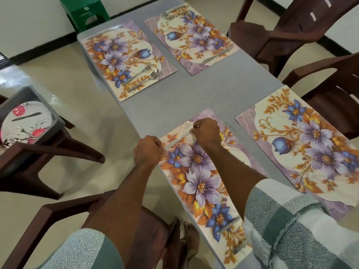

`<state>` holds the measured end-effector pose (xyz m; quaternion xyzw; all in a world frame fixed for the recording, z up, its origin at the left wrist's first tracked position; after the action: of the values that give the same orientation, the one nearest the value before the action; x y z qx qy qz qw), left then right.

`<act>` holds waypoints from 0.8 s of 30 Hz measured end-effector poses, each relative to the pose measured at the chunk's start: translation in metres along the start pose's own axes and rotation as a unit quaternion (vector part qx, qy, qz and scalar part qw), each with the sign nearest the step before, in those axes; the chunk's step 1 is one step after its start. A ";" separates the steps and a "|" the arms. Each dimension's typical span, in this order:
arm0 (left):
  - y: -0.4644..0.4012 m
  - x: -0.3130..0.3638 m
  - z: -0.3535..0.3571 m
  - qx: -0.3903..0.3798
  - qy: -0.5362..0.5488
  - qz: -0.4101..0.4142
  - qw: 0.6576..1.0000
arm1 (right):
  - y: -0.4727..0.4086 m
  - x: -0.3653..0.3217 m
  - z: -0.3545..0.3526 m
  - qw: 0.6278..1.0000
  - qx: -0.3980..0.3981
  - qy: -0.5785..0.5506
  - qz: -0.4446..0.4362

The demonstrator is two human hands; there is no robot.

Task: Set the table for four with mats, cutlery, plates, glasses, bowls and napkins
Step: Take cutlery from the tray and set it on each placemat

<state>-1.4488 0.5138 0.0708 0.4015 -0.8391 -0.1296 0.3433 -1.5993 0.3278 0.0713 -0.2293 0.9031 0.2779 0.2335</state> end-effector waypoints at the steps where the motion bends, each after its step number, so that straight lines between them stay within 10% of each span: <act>1: 0.000 0.000 -0.001 0.000 0.002 0.001 1.000 | -0.001 0.000 -0.001 1.000 0.002 -0.003 0.006; 24: 0.010 -0.002 -0.007 -0.015 0.044 0.021 0.999 | 0.013 -0.003 -0.013 0.998 0.043 -0.040 -0.012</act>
<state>-1.4485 0.5223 0.0801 0.3837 -0.8294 -0.1166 0.3889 -1.6080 0.3305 0.0873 -0.2190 0.9014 0.2449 0.2821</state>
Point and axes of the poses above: each hand's wrist, its own y-axis away from the middle knuckle, its own z-axis out of the palm, x = y × z, the point moved 8 cm from there along -y, towards the middle knuckle, and after that the axes turned 15 degrees about -x, right-handed, at the moved point
